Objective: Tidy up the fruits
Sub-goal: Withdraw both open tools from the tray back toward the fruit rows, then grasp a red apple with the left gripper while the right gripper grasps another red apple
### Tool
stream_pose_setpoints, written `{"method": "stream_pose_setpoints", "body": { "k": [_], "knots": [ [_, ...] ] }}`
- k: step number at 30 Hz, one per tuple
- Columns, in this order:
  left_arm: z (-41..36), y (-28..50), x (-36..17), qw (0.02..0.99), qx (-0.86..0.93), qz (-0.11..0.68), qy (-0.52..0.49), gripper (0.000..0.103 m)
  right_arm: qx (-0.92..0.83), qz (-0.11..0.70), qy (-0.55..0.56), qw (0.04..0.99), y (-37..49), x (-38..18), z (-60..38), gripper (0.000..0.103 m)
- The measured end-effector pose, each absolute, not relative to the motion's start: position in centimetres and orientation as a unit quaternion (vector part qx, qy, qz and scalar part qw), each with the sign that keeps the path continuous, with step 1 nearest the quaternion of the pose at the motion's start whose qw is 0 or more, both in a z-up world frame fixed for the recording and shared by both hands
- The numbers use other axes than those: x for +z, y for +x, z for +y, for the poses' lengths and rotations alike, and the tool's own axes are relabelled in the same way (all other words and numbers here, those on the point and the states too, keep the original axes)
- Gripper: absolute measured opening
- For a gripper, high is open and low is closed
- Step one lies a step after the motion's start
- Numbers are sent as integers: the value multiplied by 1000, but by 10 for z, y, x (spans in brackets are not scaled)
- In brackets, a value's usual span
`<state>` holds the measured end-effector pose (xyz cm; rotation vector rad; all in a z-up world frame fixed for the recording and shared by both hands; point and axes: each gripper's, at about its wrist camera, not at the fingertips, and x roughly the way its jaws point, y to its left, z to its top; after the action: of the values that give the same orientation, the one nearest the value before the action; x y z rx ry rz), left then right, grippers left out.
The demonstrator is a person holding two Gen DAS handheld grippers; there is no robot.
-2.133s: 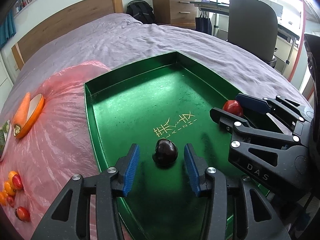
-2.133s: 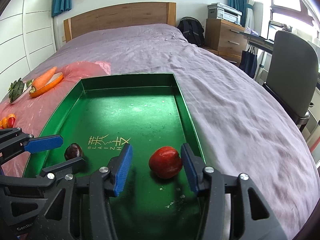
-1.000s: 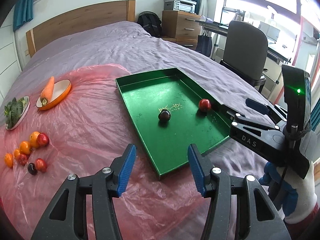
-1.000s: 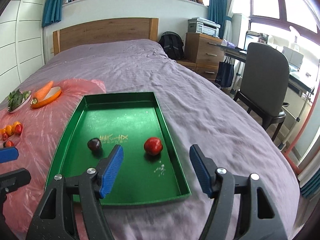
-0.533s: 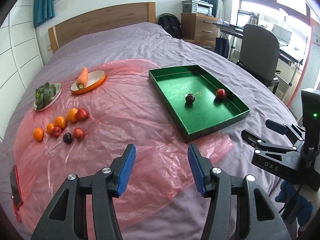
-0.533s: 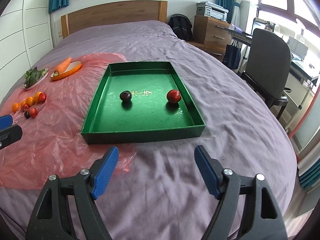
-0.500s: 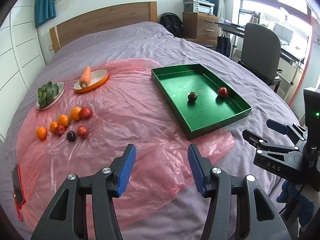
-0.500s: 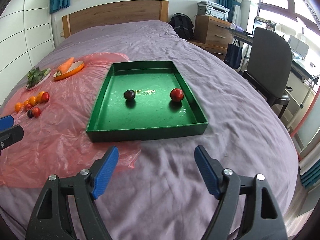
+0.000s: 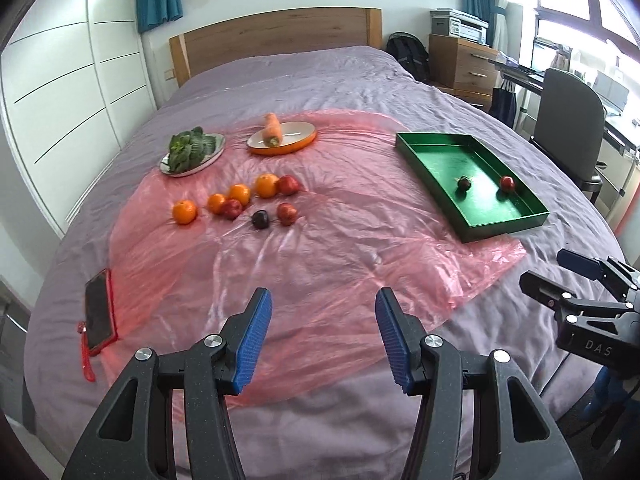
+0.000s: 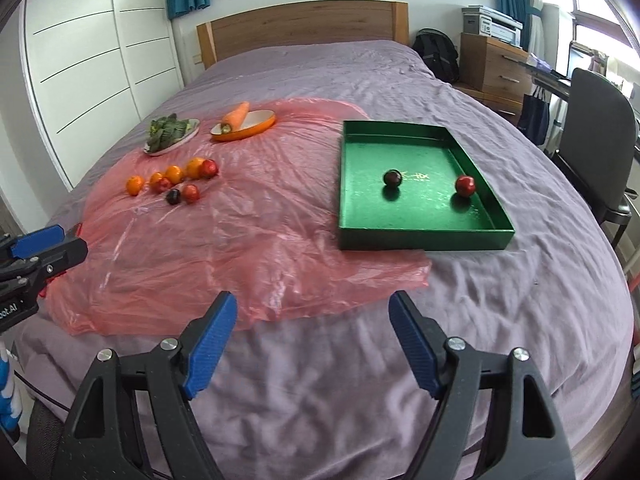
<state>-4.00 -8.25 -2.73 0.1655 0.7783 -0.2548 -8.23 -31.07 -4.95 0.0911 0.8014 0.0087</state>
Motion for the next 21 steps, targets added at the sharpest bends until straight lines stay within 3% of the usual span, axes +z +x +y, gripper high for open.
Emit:
{"method": "stream_pose_setpoints", "body": {
  "k": [9, 21],
  "knots": [
    [-3, -38, -37, 918, -52, 389, 56, 48, 84, 360, 5, 929, -77, -29, -248, 103],
    [24, 18, -39, 918, -27, 394, -14, 47, 187, 355, -14, 916, -8, -45, -206, 103]
  ]
}}
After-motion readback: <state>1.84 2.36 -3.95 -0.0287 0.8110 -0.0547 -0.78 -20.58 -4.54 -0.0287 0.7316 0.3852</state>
